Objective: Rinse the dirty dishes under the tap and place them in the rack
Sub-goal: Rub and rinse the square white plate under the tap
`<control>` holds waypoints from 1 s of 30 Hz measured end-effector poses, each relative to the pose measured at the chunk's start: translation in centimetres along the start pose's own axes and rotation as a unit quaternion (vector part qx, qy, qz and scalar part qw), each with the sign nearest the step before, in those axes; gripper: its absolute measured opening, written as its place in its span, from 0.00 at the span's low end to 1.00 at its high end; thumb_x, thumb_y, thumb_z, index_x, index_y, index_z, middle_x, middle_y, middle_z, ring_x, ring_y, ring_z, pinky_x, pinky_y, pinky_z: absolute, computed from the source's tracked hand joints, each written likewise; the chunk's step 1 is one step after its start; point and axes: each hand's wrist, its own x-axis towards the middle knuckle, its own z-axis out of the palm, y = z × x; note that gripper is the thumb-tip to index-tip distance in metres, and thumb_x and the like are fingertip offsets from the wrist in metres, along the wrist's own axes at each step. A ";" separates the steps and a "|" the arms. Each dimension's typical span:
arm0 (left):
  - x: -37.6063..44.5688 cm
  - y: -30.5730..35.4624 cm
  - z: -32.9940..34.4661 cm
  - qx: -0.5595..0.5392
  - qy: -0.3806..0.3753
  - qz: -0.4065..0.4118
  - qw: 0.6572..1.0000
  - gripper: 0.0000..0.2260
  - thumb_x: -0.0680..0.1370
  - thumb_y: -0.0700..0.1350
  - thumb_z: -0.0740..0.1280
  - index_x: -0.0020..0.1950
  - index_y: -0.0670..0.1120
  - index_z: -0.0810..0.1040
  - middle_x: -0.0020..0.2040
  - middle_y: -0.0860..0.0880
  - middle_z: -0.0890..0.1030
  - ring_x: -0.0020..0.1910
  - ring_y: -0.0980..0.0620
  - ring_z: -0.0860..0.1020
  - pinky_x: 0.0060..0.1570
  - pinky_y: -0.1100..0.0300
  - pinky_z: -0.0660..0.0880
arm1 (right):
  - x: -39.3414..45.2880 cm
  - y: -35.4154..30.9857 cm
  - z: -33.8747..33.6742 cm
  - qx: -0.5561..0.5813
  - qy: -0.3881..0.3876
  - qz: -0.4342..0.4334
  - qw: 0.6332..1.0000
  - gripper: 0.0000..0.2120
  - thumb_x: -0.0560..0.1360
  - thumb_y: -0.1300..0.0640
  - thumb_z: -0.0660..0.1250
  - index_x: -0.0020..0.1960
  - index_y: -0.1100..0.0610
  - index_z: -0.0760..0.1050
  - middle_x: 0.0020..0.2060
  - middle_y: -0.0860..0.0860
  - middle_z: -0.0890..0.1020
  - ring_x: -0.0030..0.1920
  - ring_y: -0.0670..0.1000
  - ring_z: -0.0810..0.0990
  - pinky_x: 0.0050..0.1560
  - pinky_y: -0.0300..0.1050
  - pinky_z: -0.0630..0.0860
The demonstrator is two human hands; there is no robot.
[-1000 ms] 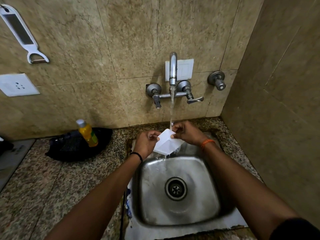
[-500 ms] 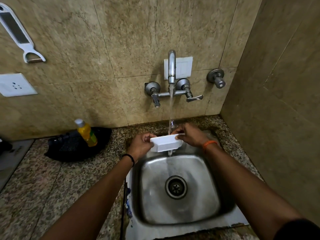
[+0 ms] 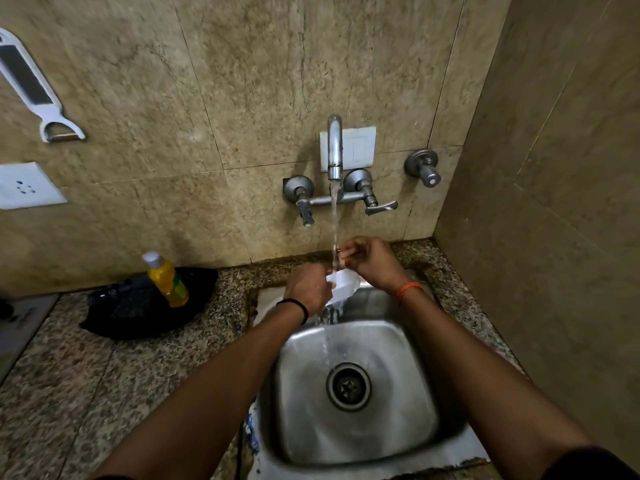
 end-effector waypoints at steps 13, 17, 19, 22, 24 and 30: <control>3.0 5.2 -3.4 0.160 -0.023 0.114 0.980 0.09 0.78 0.43 0.66 0.56 0.42 0.79 0.56 0.41 0.80 0.54 0.42 0.79 0.50 0.53 0.74 | 3.5 -1.9 -4.0 0.457 0.131 0.183 0.861 0.16 0.82 0.57 0.57 0.60 0.69 0.72 0.58 0.65 0.79 0.59 0.61 0.80 0.48 0.45 0.80; 3.2 5.2 -3.7 0.166 -0.038 0.114 0.979 0.08 0.78 0.44 0.66 0.54 0.42 0.80 0.54 0.42 0.81 0.52 0.43 0.80 0.48 0.54 0.75 | 3.8 -1.7 -4.0 0.471 0.087 0.180 0.859 0.18 0.84 0.54 0.51 0.49 0.65 0.74 0.60 0.65 0.78 0.59 0.61 0.79 0.50 0.47 0.79; 3.3 5.1 -3.4 0.163 -0.045 0.113 0.979 0.08 0.78 0.43 0.66 0.54 0.42 0.80 0.54 0.42 0.81 0.52 0.44 0.80 0.49 0.55 0.75 | 4.0 -1.5 -3.9 0.502 0.079 0.179 0.842 0.20 0.83 0.50 0.52 0.51 0.66 0.74 0.59 0.66 0.79 0.58 0.62 0.80 0.51 0.49 0.79; 3.3 4.7 -2.9 0.163 -0.047 0.120 0.978 0.09 0.78 0.45 0.67 0.55 0.44 0.80 0.55 0.43 0.81 0.53 0.44 0.80 0.50 0.54 0.75 | 4.3 -1.3 -3.9 0.521 0.083 0.168 0.833 0.25 0.82 0.45 0.55 0.57 0.68 0.73 0.55 0.65 0.80 0.53 0.60 0.81 0.51 0.49 0.80; 3.3 4.5 -2.6 0.160 -0.049 0.122 0.978 0.10 0.77 0.45 0.67 0.58 0.45 0.80 0.55 0.43 0.81 0.53 0.44 0.79 0.51 0.53 0.76 | 4.6 -1.1 -4.0 0.504 0.082 0.168 0.843 0.27 0.82 0.46 0.54 0.62 0.71 0.70 0.57 0.67 0.79 0.49 0.59 0.82 0.51 0.49 0.80; 3.4 3.9 -1.9 0.152 -0.049 0.122 0.980 0.10 0.77 0.45 0.67 0.58 0.45 0.79 0.55 0.43 0.81 0.54 0.44 0.79 0.53 0.53 0.77 | 5.0 -2.5 -4.6 0.550 0.078 0.211 0.804 0.24 0.84 0.49 0.50 0.50 0.70 0.72 0.59 0.69 0.77 0.50 0.61 0.82 0.50 0.50 0.79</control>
